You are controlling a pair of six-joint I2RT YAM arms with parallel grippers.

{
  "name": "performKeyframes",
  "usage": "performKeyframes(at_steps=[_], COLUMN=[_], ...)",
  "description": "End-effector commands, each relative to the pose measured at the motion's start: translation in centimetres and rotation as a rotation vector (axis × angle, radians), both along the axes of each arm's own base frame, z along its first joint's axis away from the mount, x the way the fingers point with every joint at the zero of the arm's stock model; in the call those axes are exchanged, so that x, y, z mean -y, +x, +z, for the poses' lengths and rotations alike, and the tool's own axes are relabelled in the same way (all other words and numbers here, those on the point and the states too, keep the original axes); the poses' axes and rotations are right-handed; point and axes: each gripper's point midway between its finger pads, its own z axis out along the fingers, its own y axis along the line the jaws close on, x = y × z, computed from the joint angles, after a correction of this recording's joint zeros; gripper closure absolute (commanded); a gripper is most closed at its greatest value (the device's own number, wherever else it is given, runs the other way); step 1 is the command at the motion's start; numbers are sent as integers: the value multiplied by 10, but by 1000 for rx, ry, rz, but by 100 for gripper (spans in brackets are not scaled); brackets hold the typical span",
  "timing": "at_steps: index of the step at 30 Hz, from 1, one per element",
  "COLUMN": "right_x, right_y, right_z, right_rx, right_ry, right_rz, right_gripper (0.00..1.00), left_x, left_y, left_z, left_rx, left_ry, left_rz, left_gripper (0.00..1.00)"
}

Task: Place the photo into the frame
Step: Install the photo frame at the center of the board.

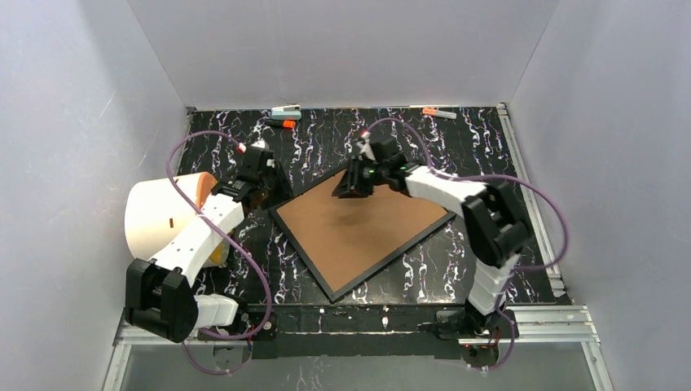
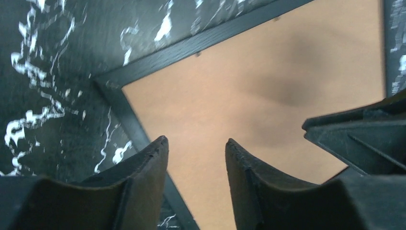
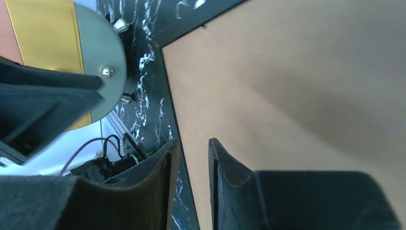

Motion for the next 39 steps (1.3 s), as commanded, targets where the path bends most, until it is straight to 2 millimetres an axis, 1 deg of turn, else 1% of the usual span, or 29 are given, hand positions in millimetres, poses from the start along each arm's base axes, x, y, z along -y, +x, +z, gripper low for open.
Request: performKeyframes(at_steps=[1,2,3,4,6,9,12,13,15,20,22,29,33,39], right_x=[-77,-90,-102,-112,-128,-142,-150,-151,-155,-159,-158,-159,-161,-162], right_y=[-11,-14,-18,-21,-26,-33,-40,-42,-46,-58,-60,-69,-73,-78], right_z=[15,13,8,4,-3,-11,-19,-22,-28,-36,-39,-51,-57,-56], right_rx=[41,27,9,-5,-26,-46,-68,-75,-88,-110,-121,-165,-176,-172], right_ry=[141,160,171,180,192,193,190,187,181,171,169,154,149,163], right_rz=[206,237,264,285,314,350,379,385,402,453,460,487,494,517], right_gripper=[68,69,70,70,69,66,65,65,70,84,87,88,86,84], left_x=[-17,-19,-18,-19,-21,-28,-37,-37,-45,-46,-48,-52,-54,-55], left_y=[-32,-37,-42,-43,-42,-41,-46,-48,-50,-56,-56,-61,-63,-66], left_z=[-46,-58,-66,-71,-76,-82,-90,-93,-101,-118,-120,-133,-135,-137], left_rx=[-156,-198,-233,-252,-262,-289,-316,-324,-333,-379,-381,-405,-409,-418], left_ry=[-20,-46,-81,-101,-110,-77,-38,-35,3,10,18,23,24,28], left_rz=[92,105,105,118,126,143,165,166,180,163,162,166,167,168], left_gripper=[60,62,65,67,67,66,66,66,68,79,81,85,87,87])
